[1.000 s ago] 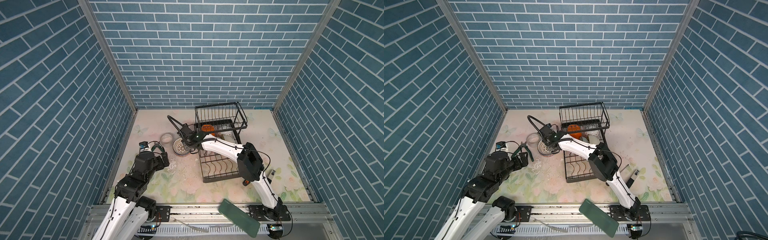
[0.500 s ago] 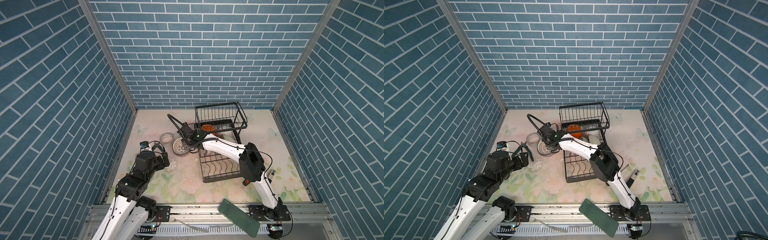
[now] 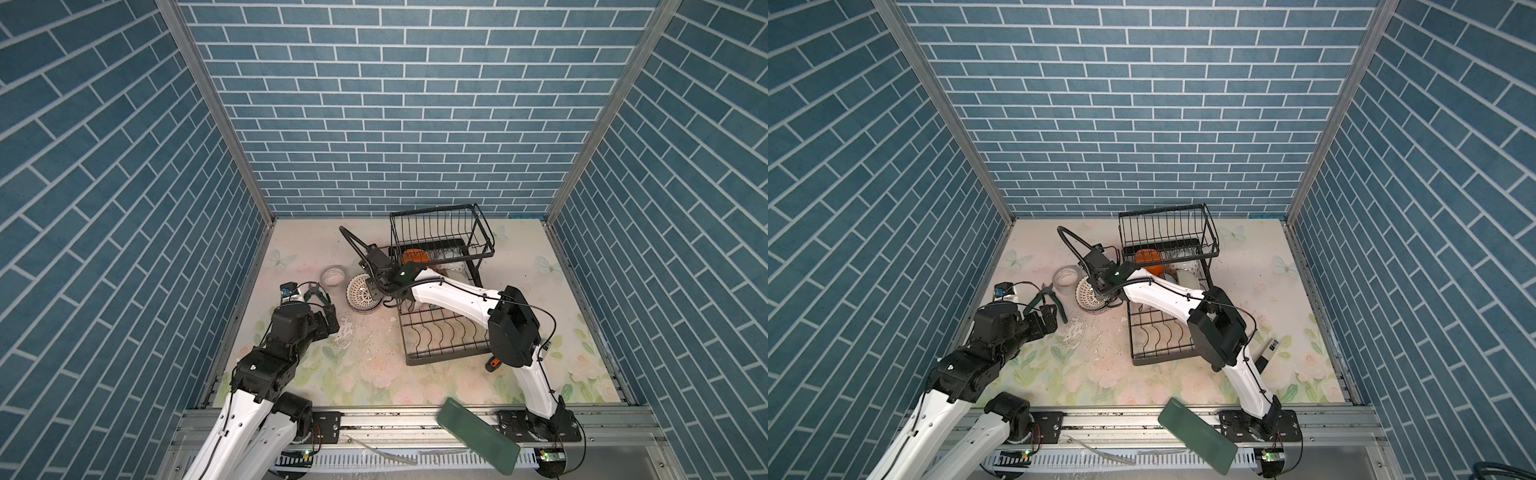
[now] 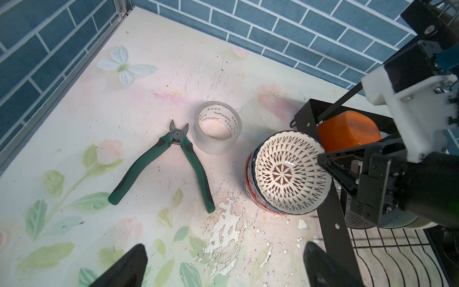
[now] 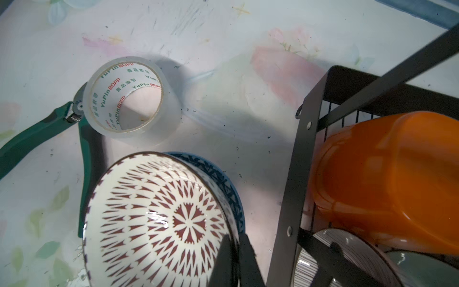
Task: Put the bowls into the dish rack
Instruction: 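Close the right gripper on the bowl rim and lift it off the stack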
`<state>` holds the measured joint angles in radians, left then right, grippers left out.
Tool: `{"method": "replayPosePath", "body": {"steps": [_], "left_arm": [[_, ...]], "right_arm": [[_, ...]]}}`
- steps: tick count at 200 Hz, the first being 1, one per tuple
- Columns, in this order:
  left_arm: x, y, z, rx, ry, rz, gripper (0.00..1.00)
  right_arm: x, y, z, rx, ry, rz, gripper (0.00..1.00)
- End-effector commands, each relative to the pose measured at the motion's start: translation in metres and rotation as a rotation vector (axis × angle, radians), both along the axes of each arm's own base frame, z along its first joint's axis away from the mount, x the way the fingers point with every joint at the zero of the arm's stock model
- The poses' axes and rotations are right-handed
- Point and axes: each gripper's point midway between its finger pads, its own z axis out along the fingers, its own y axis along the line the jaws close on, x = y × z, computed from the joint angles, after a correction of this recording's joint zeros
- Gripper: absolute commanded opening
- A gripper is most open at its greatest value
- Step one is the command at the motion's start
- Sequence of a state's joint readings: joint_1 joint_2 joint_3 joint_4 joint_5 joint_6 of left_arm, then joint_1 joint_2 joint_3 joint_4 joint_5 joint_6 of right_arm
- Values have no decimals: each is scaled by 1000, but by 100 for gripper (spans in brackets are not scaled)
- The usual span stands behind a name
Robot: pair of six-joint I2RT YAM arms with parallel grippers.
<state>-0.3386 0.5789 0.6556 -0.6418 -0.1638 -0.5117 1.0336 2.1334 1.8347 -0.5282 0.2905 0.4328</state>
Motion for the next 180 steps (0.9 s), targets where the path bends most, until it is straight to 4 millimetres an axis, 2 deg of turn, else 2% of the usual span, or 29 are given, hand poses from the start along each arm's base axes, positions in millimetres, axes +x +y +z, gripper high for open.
{"method": "replayPosePath", "body": {"steps": [1, 47, 79, 131, 180], "left_arm": [[-1, 4, -4, 18, 15, 10, 100], [-1, 4, -5, 15, 19, 14, 100], [-1, 4, -4, 16, 15, 16, 100], [-2, 5, -2, 13, 7, 16, 100], [-2, -1, 4, -6, -5, -11, 100]], "right_arm": [[-7, 14, 40, 118, -51, 60, 0], [-17, 21, 56, 165, -69, 124, 0], [-31, 29, 65, 196, -79, 194, 0], [-53, 35, 67, 166, -94, 274, 0], [-74, 25, 67, 137, -91, 312, 0]]}}
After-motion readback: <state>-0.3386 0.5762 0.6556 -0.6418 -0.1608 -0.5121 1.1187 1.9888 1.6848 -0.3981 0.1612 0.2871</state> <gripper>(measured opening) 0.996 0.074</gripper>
